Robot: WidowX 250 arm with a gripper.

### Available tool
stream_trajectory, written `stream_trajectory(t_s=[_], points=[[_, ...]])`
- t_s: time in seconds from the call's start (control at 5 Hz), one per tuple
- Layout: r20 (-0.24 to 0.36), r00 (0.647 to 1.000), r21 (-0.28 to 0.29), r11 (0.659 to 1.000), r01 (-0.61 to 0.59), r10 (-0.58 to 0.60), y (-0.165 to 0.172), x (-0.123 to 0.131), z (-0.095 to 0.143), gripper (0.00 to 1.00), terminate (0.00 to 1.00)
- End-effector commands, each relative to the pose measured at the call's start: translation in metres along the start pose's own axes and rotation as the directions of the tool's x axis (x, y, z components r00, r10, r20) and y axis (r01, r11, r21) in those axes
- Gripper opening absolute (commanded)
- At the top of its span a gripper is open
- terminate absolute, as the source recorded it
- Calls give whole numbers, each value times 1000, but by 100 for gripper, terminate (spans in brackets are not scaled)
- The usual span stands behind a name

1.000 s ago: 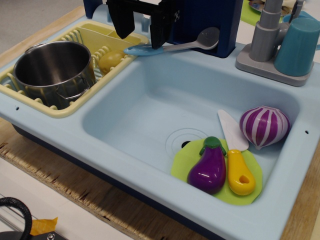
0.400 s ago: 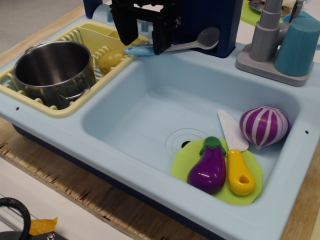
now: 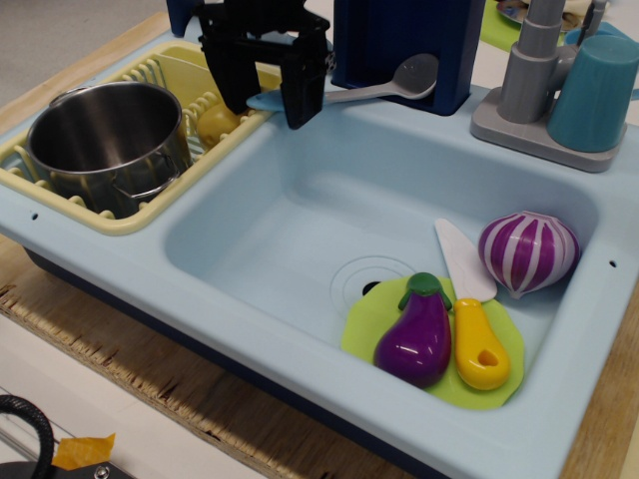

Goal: Put spoon in pot

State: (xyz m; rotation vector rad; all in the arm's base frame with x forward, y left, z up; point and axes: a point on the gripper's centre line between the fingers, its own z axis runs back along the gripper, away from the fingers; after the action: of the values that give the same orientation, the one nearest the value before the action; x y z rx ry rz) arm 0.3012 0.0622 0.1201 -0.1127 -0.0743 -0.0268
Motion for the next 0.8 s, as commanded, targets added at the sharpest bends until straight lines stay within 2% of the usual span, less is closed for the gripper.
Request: stream_trajectory(t_s=[0.0, 0.2, 0.4, 0.6], points=[[23, 1000, -4, 1000, 21, -21, 6, 1, 0, 0, 0], [24, 1000, 4, 1000, 0, 0, 5, -3, 2, 0, 0], [47, 998, 50, 998, -50, 47, -2, -14, 20, 0, 0], [96, 991, 73, 992, -104, 97, -6, -23, 35, 0, 0]])
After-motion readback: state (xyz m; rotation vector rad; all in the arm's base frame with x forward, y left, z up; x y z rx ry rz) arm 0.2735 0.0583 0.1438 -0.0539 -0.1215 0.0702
